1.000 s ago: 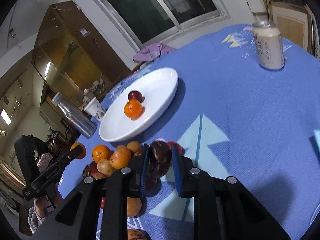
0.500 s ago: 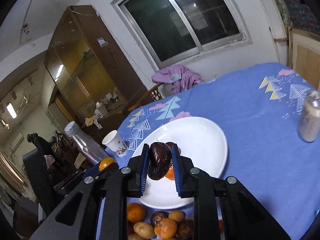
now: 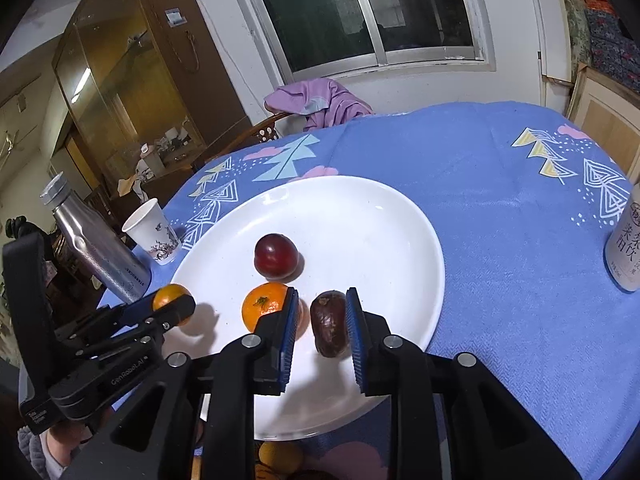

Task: Organize fruits
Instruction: 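Lower both held fruits onto the white plate and open both grippers, then move the left gripper toward the dark purple mangosteen on the tablecloth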

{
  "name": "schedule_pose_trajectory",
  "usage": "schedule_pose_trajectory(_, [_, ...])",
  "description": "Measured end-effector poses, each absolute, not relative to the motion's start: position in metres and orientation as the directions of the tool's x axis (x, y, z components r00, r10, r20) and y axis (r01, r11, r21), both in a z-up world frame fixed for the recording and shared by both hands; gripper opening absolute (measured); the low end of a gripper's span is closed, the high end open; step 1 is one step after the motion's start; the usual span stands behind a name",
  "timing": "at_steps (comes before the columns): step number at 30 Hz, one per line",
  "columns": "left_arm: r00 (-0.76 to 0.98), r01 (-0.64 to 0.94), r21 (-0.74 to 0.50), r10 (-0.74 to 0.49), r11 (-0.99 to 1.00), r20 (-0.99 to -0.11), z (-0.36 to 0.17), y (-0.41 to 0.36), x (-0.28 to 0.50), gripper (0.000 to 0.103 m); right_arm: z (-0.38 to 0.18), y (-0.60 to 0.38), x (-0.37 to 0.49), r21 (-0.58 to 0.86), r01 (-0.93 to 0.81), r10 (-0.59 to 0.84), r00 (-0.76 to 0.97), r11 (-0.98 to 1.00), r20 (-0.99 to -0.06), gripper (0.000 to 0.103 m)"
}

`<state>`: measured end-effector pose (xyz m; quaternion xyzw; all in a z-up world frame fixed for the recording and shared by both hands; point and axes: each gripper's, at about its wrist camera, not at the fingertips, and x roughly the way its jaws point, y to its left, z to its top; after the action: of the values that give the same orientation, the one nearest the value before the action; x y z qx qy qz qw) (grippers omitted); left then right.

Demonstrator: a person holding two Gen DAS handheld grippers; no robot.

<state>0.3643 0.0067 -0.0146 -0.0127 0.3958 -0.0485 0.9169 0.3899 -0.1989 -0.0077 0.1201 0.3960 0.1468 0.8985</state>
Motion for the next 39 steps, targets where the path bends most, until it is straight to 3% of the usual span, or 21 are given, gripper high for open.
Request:
schedule_pose_trajectory(2, [0.701,0.069,-0.054,-0.087,0.996,-0.708,-0.008,0.008,0.361,0.061,0.003,-0.201,0.383,0.333,-0.178,0.363,0.663,0.926,-0.655,0.026])
schedule_pose_trajectory(5, [0.761,0.048,-0.026,-0.053,0.999,-0.646,0.013,0.013,0.345,0.075,0.032,-0.21,0.366,0.36,-0.201,0.39,0.706,0.911,-0.592,0.028])
schedule_pose_trajectory(7, [0.785,0.044,-0.03,-0.053,0.999,-0.618,0.027,0.017,0.333,0.081,0.054,-0.216,0.351,0.367,-0.222,0.402,0.738,0.903,-0.542,0.05])
schedule_pose_trajectory(10, [0.82,0.013,-0.065,-0.048,0.998,-0.571,0.042,0.03,0.309,0.093,0.086,-0.222,0.313,0.309,-0.242,0.367,0.809,0.92,-0.459,0.07])
schedule_pose_trajectory(16, [0.811,-0.017,-0.063,-0.023,0.998,-0.585,0.022,0.051,0.25,0.098,0.074,-0.249,0.246,0.205,-0.203,0.269,0.883,0.958,-0.385,0.094])
schedule_pose_trajectory(21, [0.793,-0.057,0.005,0.048,0.998,-0.607,-0.003,0.06,0.211,0.098,0.036,-0.28,0.224,0.14,-0.088,0.144,0.874,0.986,-0.464,0.094])
schedule_pose_trajectory(24, [0.778,-0.046,0.023,0.05,0.999,-0.626,-0.013,0.06,0.197,0.098,0.032,-0.294,0.218,0.204,-0.07,0.16,0.869,0.976,-0.468,0.1])
schedule_pose_trajectory(39, [0.674,-0.001,0.061,0.046,0.998,-0.737,-0.043,0.054,0.199,0.098,0.005,-0.319,0.238,0.449,0.01,0.266,0.793,0.894,-0.548,0.1])
